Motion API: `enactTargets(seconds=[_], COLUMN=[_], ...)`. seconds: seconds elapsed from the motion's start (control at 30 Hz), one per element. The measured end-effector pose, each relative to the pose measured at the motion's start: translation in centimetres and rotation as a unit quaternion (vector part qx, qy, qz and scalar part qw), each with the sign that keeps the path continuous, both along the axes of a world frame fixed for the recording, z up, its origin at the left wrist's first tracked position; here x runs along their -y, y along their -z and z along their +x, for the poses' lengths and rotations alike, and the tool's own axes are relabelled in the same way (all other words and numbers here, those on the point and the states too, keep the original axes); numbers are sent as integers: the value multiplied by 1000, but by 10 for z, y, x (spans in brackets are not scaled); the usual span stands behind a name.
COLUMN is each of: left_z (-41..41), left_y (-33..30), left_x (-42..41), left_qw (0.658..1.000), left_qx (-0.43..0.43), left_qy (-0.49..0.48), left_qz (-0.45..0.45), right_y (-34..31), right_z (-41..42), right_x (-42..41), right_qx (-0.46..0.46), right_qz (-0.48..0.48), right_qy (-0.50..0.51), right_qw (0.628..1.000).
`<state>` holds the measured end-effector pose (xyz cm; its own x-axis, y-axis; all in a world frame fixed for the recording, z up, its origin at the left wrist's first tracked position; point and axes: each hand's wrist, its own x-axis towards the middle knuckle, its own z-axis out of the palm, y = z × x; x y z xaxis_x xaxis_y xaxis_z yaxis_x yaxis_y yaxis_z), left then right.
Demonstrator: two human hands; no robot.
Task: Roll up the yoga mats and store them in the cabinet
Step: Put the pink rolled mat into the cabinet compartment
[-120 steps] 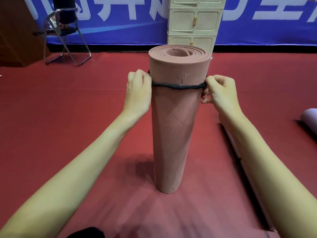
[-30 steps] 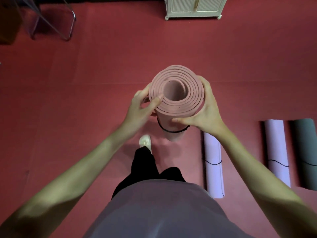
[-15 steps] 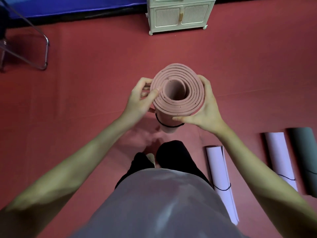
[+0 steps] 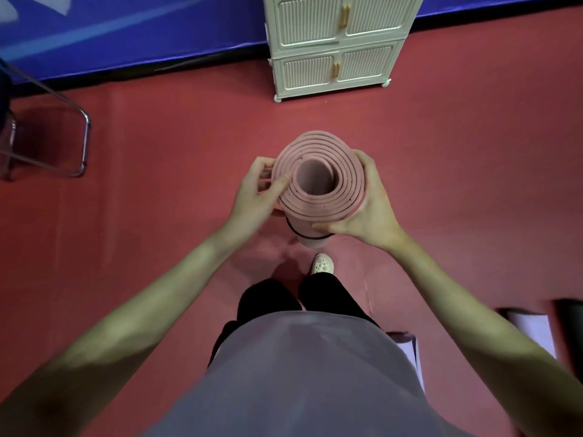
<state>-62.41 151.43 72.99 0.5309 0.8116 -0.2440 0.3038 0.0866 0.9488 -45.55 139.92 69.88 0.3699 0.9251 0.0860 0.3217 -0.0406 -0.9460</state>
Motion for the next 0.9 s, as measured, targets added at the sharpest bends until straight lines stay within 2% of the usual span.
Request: enactTargets(seconds=[0.33,0.47,0.67,0.9], left_z=[153,212,306,428], left_y=[34,63,110,179], left_x=[-137,-205,-300,-365], left_qw=[1000,999,996,988], left_qx=[-2,9,-47,-74], left_qy=[10,28,49,32], left_qz=[12,-30,-60,-135], right_y=[23,42,68,133], right_z=[151,210,286,390], right_x=[-132,-197,-284,-349], right_qx=[7,13,47,72], right_qz=[-36,-67,-83,-149], right_qy=[18,32,67,97], right_qw=[999,997,993,981])
